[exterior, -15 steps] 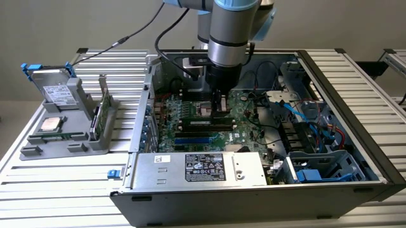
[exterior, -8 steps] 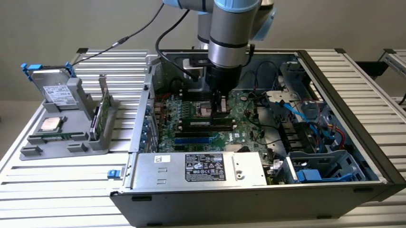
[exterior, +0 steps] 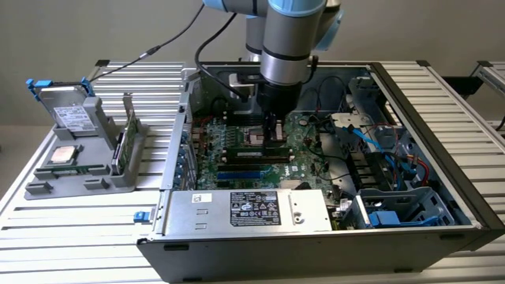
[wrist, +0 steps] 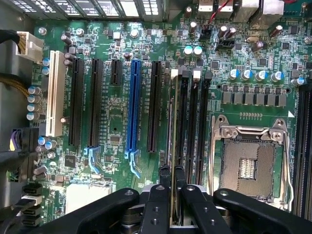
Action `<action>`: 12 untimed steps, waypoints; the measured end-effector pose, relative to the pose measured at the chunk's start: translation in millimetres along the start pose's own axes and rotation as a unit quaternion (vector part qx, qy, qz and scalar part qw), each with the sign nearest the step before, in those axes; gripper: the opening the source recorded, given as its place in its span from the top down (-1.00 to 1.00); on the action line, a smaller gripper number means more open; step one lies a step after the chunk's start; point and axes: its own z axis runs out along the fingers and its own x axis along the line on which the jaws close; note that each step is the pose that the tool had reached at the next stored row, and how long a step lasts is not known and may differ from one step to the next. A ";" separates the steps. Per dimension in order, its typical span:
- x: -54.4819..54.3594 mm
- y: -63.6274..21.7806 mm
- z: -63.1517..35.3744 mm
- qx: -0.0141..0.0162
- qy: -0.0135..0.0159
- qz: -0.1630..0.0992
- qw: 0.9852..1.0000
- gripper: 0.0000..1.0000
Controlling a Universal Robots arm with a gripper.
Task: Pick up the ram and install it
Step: 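Insert the ram into the slot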
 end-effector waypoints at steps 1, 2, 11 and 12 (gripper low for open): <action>0.0 -0.5 0.1 0.000 0.000 0.000 1.000 0.72; 0.0 -1.0 0.4 -0.001 0.000 0.000 1.000 0.72; 0.0 -1.7 0.5 -0.010 -0.001 -0.001 1.000 0.72; 0.0 -1.7 0.4 -0.012 -0.001 -0.001 1.000 0.72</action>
